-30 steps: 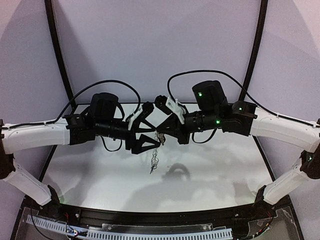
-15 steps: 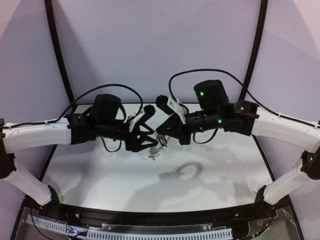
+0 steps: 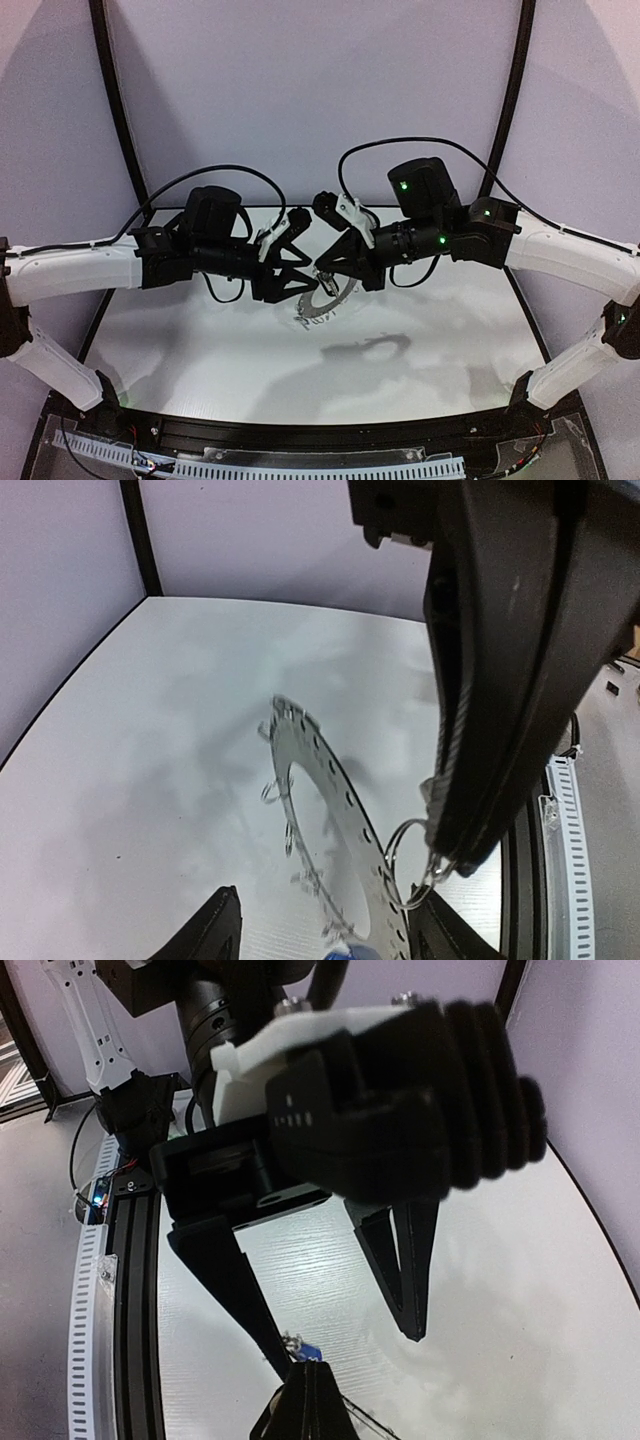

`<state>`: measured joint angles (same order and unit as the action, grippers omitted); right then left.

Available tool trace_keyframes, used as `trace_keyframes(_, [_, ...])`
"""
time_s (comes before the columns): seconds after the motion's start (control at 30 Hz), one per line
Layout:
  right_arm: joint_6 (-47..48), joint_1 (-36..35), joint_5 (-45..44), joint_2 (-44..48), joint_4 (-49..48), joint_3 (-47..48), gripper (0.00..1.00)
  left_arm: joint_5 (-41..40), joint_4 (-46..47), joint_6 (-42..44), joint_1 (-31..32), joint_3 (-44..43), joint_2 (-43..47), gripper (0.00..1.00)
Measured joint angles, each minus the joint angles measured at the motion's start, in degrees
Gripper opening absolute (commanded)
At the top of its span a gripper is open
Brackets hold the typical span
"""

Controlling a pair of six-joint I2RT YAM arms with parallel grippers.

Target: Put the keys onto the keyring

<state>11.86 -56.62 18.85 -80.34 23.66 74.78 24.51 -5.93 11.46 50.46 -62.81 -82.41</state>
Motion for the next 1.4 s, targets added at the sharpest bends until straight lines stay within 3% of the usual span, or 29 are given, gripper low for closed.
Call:
trace_keyframes(0.33, [0.0,0.0,0.9,0.0,0.2,0.0,0.00,2.9,2.1,-0.3,0.0,-0.4,0.0,0.56])
trace_keyframes(0.4, [-0.1,0.0,1.1,0.0,0.2,0.0,0.00,3.0,2.4,-0.3,0.1,-0.9,-0.1,0.47])
trace_keyframes(0.47, [-0.2,0.0,1.3,0.0,0.2,0.0,0.00,3.1,2.9,-0.3,0.3,-1.0,-0.1,0.18])
trace_keyframes(0.53, [-0.2,0.0,0.8,0.0,0.0,0.1,0.00,3.7,3.0,0.0,0.3,-1.0,-0.1,0.03])
trace_keyframes(0.57, [-0.2,0.1,0.4,0.0,0.0,0.1,0.00,4.0,3.0,0.3,0.7,-1.1,-0.1,0.02])
trace_keyframes(1.07, [-4.6,0.0,-5.9,1.3,-2.5,-1.6,0.00,2.2,5.1,0.6,1.2,-0.4,-0.1,0.02])
trace_keyframes(1.4, [-5.8,1.2,0.2,3.0,-2.9,-2.8,0.00,3.0,5.5,0.6,1.1,0.2,0.4,0.18])
